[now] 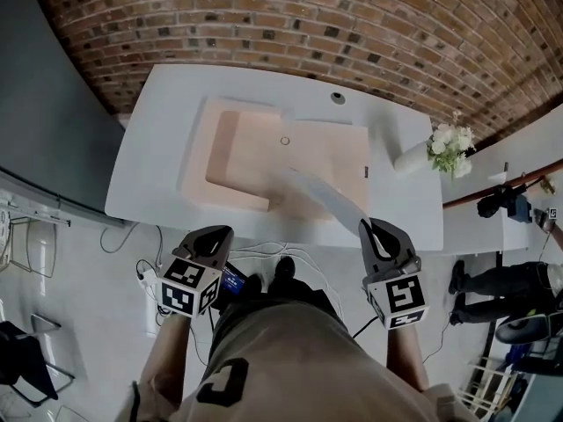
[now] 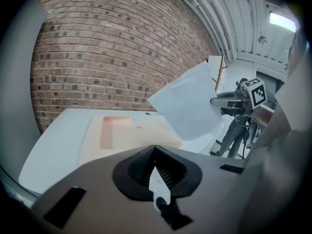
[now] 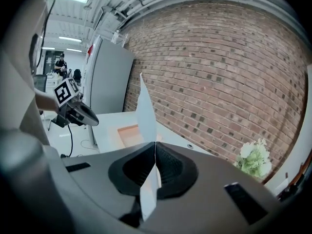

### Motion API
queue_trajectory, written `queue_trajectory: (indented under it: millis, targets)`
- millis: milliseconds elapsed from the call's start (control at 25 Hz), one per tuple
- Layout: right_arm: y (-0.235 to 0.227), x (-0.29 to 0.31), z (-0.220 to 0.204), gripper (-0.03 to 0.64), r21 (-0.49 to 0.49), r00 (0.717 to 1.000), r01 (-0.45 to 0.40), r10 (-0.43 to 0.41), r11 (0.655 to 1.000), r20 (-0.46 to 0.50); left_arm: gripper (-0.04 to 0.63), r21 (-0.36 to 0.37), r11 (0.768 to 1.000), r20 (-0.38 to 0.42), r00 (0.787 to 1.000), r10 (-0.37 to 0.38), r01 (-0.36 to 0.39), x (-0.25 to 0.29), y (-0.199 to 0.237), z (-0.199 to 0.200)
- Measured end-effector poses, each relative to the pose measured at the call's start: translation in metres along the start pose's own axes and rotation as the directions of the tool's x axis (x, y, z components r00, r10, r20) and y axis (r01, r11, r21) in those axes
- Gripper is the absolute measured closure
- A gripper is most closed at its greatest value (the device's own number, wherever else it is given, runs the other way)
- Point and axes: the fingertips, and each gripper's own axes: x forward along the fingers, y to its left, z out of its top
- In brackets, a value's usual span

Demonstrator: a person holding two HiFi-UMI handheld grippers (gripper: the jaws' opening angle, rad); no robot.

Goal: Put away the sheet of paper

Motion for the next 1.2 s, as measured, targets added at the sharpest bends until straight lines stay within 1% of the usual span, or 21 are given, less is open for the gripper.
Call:
queue_trajectory:
  millis: [40,160,440,560,640,800,880,960,1040,1200]
  targets:
    - [-0.006,0.003,-0.005,0.594,0.020,1.000,-0.005,0.005,1.000,-0.005,0.581,-0.002,1.000,-0.001,1.000,0.009,-0.009,0.002,0.000,0.001]
    - [-0.024,0.015,-0.012,0.594,0.089,1.000,-0.012,0.010,0.996,0.020,0.581,-0.015,0.999,-0.002,1.000,0.030,-0.030,0.006,0.000,0.007]
    - [-0.054,0.044,-0.012,0.594,0.153,0.996,-0.076,0.067,0.985,0.060,0.581,-0.003,0.997,-0.009,0.997,0.076,-0.076,0.026,-0.003,0.026]
    - [-0.067,0.055,-0.018,0.594,0.213,0.993,-0.109,0.096,0.971,0.072,0.581,-0.005,0.996,-0.014,0.996,0.088,-0.088,0.035,-0.008,0.033]
    - [-0.075,0.062,-0.022,0.594,0.276,0.990,-0.135,0.115,0.952,0.085,0.581,-0.005,0.995,-0.019,0.995,0.100,-0.100,0.039,-0.010,0.036]
    - [-0.092,0.074,-0.034,0.594,0.398,0.984,-0.177,0.146,0.900,0.107,0.581,-0.008,0.992,-0.032,0.991,0.126,-0.126,0.044,-0.014,0.040]
    - [-0.101,0.078,-0.038,0.594,0.458,0.980,-0.199,0.159,0.867,0.123,0.581,-0.009,0.990,-0.037,0.990,0.139,-0.139,0.046,-0.015,0.041]
    - [-0.108,0.083,-0.040,0.594,0.526,0.972,-0.232,0.177,0.818,0.153,0.581,-0.009,0.988,-0.043,0.987,0.153,-0.153,0.049,-0.017,0.043]
    - [-0.116,0.091,-0.046,0.594,0.593,0.965,-0.261,0.195,0.762,0.175,0.581,-0.008,0.986,-0.048,0.985,0.165,-0.165,0.052,-0.020,0.046]
    - [-0.128,0.112,-0.072,0.594,0.700,0.962,-0.271,0.219,0.660,0.166,0.581,-0.005,0.982,-0.053,0.981,0.186,-0.187,0.060,-0.029,0.052]
